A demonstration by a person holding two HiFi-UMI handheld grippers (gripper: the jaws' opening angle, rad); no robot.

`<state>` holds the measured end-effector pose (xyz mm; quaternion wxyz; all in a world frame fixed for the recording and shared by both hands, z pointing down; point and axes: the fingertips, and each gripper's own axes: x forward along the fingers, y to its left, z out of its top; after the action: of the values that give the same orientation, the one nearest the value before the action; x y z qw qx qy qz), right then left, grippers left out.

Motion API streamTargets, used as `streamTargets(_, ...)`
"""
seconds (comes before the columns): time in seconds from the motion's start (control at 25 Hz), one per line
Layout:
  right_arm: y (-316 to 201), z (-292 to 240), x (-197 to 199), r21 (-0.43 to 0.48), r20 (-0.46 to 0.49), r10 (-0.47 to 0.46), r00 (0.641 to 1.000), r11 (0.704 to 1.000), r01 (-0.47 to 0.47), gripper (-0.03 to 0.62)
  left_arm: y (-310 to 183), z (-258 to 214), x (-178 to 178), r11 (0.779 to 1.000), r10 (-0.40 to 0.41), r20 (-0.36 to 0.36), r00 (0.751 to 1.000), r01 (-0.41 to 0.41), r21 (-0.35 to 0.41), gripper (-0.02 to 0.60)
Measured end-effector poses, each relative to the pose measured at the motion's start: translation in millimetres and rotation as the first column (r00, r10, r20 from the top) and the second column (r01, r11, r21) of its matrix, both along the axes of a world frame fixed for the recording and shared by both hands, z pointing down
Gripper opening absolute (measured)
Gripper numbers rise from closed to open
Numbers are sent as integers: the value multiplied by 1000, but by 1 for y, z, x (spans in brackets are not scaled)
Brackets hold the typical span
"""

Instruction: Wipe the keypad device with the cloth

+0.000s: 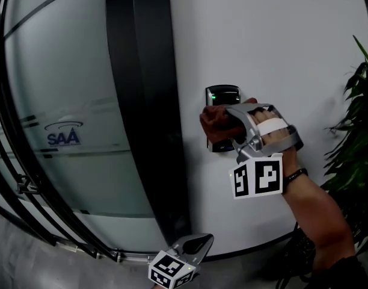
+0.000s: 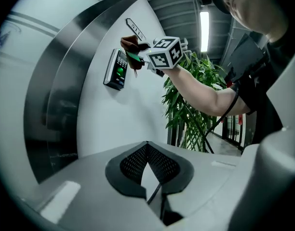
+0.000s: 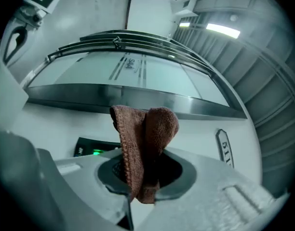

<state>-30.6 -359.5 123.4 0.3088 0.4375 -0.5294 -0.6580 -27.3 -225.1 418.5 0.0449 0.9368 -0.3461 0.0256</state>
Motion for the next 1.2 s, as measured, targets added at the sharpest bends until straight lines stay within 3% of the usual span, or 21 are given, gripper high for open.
streamTargets(0.2,-27,-38,-7,42,1,68,998,997,-68,55,-7,1,-13,999,-49,6,999,49,3,17)
streamTargets(0.52,-48,-59,-10,50,19,106,994,993,-107,54,-13,3,-21,998,-61,8,998,61,-3,17)
streamTargets(1.2,-37,-23,-9,70,-24,133,991,989,-131,54,-9,4,-19,999,-40,-11,999,40,-11,17)
